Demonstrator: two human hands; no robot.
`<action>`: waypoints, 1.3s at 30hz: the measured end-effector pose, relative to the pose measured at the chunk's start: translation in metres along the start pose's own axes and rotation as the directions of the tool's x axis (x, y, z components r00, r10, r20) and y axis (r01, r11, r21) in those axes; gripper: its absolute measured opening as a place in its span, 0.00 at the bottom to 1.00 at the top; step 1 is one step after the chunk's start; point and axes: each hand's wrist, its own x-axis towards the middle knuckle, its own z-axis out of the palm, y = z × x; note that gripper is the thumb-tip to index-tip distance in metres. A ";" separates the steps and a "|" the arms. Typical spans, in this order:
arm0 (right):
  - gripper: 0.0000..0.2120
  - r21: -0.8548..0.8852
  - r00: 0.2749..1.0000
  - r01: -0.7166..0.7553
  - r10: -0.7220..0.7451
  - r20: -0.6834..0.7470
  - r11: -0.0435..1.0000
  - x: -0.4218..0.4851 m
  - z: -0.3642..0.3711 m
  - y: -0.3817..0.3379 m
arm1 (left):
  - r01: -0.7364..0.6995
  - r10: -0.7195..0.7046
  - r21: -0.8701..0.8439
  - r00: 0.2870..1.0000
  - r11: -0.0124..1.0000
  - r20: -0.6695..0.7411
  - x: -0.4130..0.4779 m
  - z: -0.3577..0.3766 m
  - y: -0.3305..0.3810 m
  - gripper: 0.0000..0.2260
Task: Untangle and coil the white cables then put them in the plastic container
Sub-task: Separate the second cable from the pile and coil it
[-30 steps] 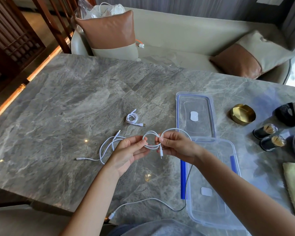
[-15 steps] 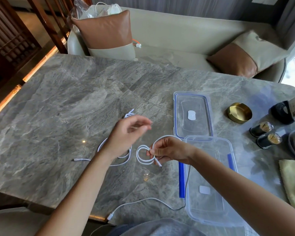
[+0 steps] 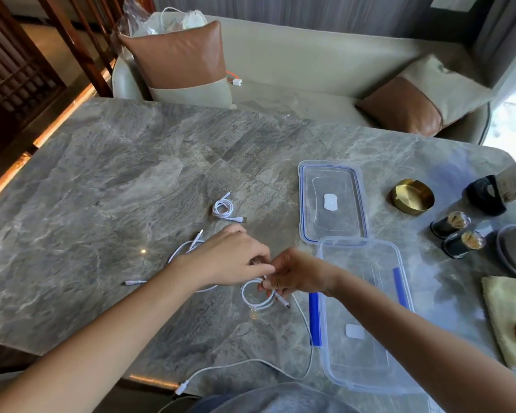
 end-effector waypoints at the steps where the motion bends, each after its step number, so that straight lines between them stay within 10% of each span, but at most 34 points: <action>1: 0.08 -0.062 0.999 0.014 -0.016 -0.035 0.998 0.001 -0.003 -0.002 | 0.029 -0.029 0.008 1.000 1.000 0.010 -0.003 0.001 -0.005 0.13; 9: 0.05 -0.129 0.925 0.099 -0.139 -0.355 0.987 0.010 -0.020 -0.005 | 0.268 -0.384 -0.470 0.908 0.841 -0.170 -0.016 0.024 -0.024 0.13; 18: 0.05 0.216 0.826 0.243 -0.085 -0.558 0.946 0.022 -0.003 -0.010 | 0.069 -0.689 -0.974 0.717 0.217 -0.103 -0.007 0.045 -0.001 0.09; 25: 0.05 0.394 0.847 0.301 -0.054 -0.528 0.868 0.025 0.004 -0.014 | -0.153 -0.696 -0.956 0.715 -0.252 0.070 -0.006 0.043 0.005 0.06; 35: 0.10 0.564 0.847 0.313 0.044 -0.530 0.764 0.021 -0.002 -0.010 | -0.251 -0.782 -0.946 0.623 -0.203 0.002 0.005 0.040 0.007 0.06; 39: 0.24 0.571 0.954 0.028 0.148 -0.260 0.820 0.011 0.006 -0.002 | -0.323 -0.843 -0.932 0.537 -0.167 -0.035 0.009 0.036 0.008 0.06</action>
